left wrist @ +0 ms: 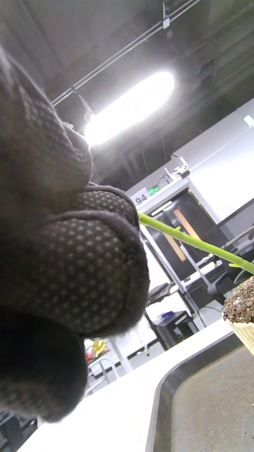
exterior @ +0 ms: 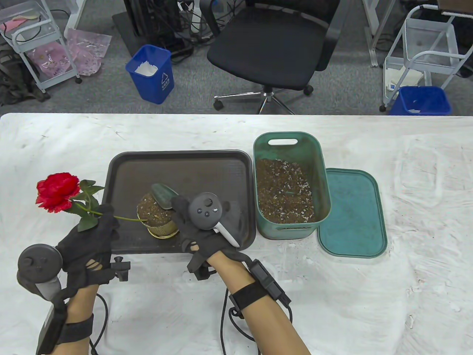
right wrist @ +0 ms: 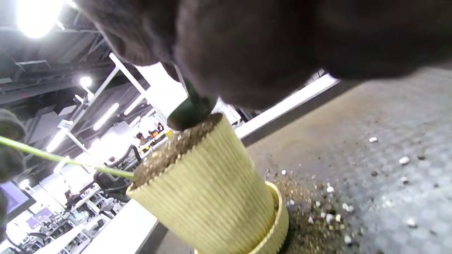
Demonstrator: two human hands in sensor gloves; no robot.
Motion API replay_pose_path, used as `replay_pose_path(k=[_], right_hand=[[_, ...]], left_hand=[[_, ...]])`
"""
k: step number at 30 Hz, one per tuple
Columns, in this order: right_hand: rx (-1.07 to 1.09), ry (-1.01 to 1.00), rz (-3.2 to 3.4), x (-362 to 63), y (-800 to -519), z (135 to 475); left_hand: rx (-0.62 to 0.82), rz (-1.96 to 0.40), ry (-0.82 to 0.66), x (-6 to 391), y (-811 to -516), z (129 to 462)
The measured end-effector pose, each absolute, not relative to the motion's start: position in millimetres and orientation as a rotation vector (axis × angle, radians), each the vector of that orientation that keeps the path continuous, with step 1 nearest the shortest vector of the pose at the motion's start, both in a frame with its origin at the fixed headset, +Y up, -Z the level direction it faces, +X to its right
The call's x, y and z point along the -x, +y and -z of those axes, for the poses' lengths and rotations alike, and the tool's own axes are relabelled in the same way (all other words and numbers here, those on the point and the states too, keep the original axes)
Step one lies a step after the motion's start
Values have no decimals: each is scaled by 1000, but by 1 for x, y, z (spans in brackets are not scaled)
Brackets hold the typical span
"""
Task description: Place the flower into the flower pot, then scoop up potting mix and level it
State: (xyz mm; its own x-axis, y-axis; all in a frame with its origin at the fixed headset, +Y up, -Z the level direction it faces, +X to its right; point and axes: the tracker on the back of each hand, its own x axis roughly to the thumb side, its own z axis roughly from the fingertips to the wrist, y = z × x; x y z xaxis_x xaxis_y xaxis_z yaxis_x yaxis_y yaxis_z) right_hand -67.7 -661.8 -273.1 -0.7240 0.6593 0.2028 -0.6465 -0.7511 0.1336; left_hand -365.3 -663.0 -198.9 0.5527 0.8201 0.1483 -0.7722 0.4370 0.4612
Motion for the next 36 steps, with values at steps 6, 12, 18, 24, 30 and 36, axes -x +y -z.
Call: replay_pose_path(k=[6,12,18,24,30,36], right_hand=[[-316,113,-2369,64,-672,267],[-340,54,-2325,61,-671,259],[-409,21,-2391,68,-678,245],[-348,-124,-2232,47,-676,235],[-281,-255,-2001,-8,-667,217],[-181,-187,-1884,-37,-680,211]], left_hand=[[-518,-990,102,365,-663,199],[-519,-991,105,365,-663,198],[-519,-990,104,365,-663,198],[-515,-999,95,364,-662,198],[-516,-995,88,358,-656,203],[-501,-926,68,347,-641,212]])
